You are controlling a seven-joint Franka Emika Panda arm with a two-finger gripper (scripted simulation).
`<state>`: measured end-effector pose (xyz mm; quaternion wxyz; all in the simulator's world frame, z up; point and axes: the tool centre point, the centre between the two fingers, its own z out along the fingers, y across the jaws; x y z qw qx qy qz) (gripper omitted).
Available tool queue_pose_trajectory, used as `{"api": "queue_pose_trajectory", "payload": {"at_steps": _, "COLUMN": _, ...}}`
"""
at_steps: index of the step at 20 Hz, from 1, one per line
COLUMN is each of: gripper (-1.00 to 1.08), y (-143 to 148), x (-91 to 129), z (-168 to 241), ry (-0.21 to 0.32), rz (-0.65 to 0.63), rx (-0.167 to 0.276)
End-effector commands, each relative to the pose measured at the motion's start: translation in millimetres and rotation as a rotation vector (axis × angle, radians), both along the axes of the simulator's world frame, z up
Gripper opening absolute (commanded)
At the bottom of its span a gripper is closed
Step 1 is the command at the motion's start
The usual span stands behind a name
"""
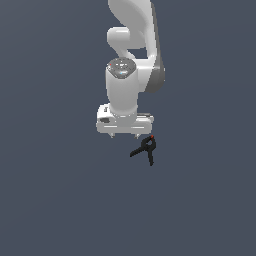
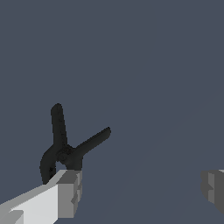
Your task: Pick up the object and move it to a goal position.
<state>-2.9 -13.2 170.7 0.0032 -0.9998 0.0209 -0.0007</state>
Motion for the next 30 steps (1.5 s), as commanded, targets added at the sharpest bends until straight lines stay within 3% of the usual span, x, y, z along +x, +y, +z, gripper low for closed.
{"api": "queue_pose_trajectory", "payload": {"at_steps": 1, "gripper": 1.0, "y": 0.0, "x": 0.0, "z": 0.0, "ry": 0.0, "rz": 0.0, "rx": 0.0}}
{"api": "queue_pose_trajectory", "payload": {"at_steps": 17, "gripper": 1.0, "y": 0.3, "x": -0.2, "z": -9.1, "ry": 0.006, "rz": 0.049, "rx": -0.007}}
{"api": "queue_pose_trajectory", "payload": {"at_steps": 30, "gripper": 1.0, "y": 27.1, "x": -3.6, "z": -30.9, "ry": 0.006, "rz": -0.065, "rx": -0.005}}
